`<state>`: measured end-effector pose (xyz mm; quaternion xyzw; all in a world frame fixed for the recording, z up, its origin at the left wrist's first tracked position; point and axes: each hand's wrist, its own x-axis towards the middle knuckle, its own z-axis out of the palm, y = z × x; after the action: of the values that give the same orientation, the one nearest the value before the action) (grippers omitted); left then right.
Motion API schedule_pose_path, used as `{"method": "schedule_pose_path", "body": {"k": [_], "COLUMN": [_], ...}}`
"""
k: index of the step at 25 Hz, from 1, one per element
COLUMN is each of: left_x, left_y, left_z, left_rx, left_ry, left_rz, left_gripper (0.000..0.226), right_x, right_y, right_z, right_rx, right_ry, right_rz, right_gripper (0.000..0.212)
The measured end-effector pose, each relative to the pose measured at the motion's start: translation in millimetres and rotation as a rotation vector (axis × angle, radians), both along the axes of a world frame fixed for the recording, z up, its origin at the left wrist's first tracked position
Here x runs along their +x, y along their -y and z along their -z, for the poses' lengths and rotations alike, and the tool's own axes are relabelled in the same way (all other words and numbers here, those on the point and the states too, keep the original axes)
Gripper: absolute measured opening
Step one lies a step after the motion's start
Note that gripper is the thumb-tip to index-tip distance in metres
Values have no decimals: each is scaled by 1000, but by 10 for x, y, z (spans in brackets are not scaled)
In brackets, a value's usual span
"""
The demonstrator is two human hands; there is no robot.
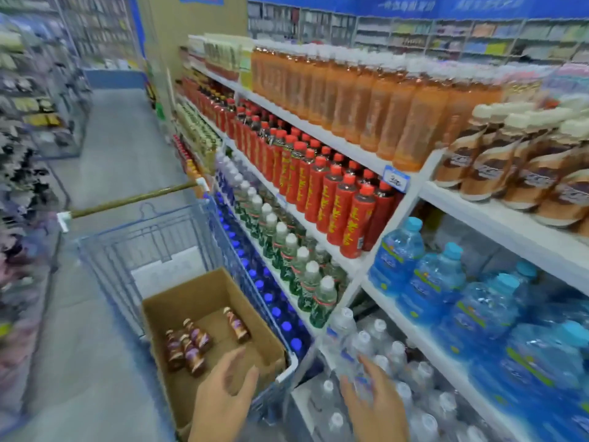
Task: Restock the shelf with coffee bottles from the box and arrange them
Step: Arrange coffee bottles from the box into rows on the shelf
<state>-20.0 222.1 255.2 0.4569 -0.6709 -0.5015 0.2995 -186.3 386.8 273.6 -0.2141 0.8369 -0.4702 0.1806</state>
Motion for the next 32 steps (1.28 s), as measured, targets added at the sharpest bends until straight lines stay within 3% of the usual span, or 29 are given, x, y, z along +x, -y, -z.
{"method": "schedule_pose_path", "body": {"k": [4, 8, 12, 21, 25, 29, 32], "left_x": [611, 908, 921, 453, 98, -222, -363], "left_y": [443, 665, 830, 1666, 2168, 2718, 3041], "left_z": [323, 455, 635, 1213, 1693, 2208, 2778], "left_rx": [156, 205, 322, 436, 549, 680, 827], "left_ry": [44, 92, 119, 329, 437, 446, 479], "left_rz": [-114, -253, -318, -396, -393, -455, -521], "left_gripper": [37, 35, 38, 40, 49, 44, 50], "right_x": [312, 583, 565, 45, -265, -454, -487], "right_y": [671, 1148, 1576, 2641, 3010, 3193, 3290], "right_z": [388, 633, 841, 1478, 1776, 2057, 2197], "right_rx": [96, 276, 408, 533, 616, 743, 771], "right_ry": [84, 161, 208, 255, 303, 384, 401], "right_rz": [-77, -200, -280, -457, -535, -552, -517], "right_gripper": [43, 67, 53, 57, 60, 69, 62]}}
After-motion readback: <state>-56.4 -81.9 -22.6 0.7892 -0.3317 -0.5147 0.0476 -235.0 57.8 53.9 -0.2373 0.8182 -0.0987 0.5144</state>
